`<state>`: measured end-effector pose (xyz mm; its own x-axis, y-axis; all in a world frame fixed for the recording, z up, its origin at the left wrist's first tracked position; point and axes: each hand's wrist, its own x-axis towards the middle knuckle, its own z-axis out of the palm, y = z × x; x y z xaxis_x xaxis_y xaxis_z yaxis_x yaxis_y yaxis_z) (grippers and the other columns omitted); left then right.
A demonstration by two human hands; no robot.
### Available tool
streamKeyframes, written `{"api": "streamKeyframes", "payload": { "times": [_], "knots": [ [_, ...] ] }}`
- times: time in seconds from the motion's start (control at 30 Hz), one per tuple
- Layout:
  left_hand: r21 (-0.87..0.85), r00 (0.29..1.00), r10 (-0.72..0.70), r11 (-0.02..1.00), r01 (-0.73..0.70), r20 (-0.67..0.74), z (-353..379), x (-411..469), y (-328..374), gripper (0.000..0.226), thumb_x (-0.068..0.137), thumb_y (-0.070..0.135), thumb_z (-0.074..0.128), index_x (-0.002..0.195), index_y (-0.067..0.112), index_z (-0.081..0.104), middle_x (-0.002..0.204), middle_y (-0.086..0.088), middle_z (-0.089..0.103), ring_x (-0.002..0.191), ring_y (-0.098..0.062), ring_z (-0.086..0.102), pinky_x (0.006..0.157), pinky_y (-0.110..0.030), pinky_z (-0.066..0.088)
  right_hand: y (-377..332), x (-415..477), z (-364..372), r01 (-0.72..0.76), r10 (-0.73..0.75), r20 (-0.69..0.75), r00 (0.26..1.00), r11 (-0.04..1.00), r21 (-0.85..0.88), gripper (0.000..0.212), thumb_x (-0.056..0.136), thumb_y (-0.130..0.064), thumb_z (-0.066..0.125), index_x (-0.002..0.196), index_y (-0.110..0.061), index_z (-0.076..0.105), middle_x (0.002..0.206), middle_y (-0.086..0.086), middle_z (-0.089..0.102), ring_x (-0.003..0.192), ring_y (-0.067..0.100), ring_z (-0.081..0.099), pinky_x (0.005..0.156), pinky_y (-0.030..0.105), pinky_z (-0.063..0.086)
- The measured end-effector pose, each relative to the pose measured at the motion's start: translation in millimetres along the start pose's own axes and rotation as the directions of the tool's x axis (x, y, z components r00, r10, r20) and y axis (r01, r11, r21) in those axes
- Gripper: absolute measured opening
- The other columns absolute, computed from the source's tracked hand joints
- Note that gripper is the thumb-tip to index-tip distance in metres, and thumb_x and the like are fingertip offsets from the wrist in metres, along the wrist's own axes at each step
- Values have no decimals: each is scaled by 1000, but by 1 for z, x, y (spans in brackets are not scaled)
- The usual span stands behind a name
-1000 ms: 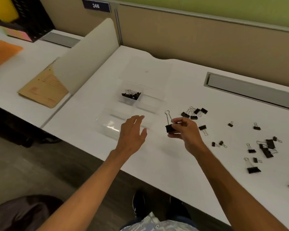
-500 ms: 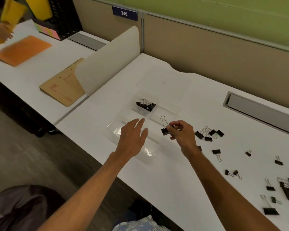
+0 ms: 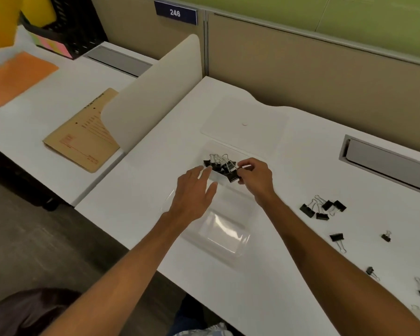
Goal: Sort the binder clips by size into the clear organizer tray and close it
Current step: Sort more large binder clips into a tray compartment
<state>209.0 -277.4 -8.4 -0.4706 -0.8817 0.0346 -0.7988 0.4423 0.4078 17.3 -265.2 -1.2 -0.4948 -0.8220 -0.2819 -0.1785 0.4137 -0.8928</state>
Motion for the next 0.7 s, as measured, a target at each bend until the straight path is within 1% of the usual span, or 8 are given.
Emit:
{"api": "streamKeyframes", "payload": {
  "times": [0.07, 0.1, 0.2, 0.3, 0.37, 0.47, 0.6, 0.7],
  "knots": [
    [0, 999, 40, 999, -40, 6, -1, 15, -11, 52, 100, 39, 42, 143, 10, 44, 145, -15, 47, 133, -31, 45, 110, -44, 31, -4, 13, 14, 11, -14, -41, 999, 997, -71, 21, 78, -10, 73, 98, -14, 69, 85, 5, 72, 72, 21, 71, 69, 30, 60],
    [5, 998, 54, 999, -54, 14, -2, 23, -16, 51, 100, 38, 42, 142, 10, 45, 145, -16, 48, 132, -31, 46, 109, -44, 32, -5, 20, 21, 19, -25, -61, 998, 995, -98, 20, 78, -12, 75, 96, -14, 68, 84, 3, 72, 74, 21, 71, 69, 30, 59],
    [24, 994, 95, 995, -96, 50, -2, 43, -29, 52, 99, 39, 36, 141, 10, 47, 143, -15, 51, 129, -30, 49, 108, -45, 34, -7, 34, 37, 21, -45, -116, 992, 980, -199, 15, 81, -13, 75, 95, -11, 70, 86, 0, 69, 76, 15, 64, 57, 13, 43],
    [41, 986, 148, 988, -152, 80, 1, 59, -42, 49, 101, 38, 41, 140, 11, 48, 143, -14, 51, 131, -29, 48, 109, -45, 34, -7, 45, 49, -4, -48, -174, 984, 957, -291, 13, 84, -15, 73, 97, -11, 71, 93, 3, 71, 79, 14, 61, 53, 11, 33],
    [46, 981, 171, 983, -176, 95, 3, 69, -49, 49, 101, 40, 40, 140, 11, 48, 142, -14, 51, 131, -28, 48, 110, -46, 34, -7, 51, 55, -9, -60, -191, 980, 939, -343, 12, 85, -17, 72, 96, -11, 71, 94, 5, 72, 81, 17, 63, 56, 16, 37],
    [37, 974, 197, 979, -203, 115, 5, 81, -55, 58, 98, 47, 27, 138, 10, 50, 139, -14, 53, 129, -28, 50, 109, -46, 35, -7, 58, 61, -5, -77, -190, 979, 917, -400, 8, 86, -18, 70, 91, -11, 70, 91, 4, 72, 79, 17, 64, 65, 24, 43],
    [7, 967, 219, 975, -222, 129, 7, 95, -58, 52, 99, 42, 35, 141, 13, 47, 144, -12, 49, 133, -27, 45, 112, -46, 30, -8, 59, 64, 39, -116, -142, 983, 888, -459, 8, 90, -19, 65, 88, -13, 71, 89, 2, 73, 79, 17, 66, 64, 25, 44],
    [-43, 962, 238, 971, -234, 132, 6, 103, -57, 49, 101, 38, 40, 142, 13, 45, 146, -12, 46, 135, -27, 42, 114, -46, 27, -4, 56, 59, 64, -147, -151, 978, 890, -451, 12, 92, -13, 61, 95, -10, 72, 97, 5, 70, 84, 17, 63, 68, 25, 44]
  ]
}}
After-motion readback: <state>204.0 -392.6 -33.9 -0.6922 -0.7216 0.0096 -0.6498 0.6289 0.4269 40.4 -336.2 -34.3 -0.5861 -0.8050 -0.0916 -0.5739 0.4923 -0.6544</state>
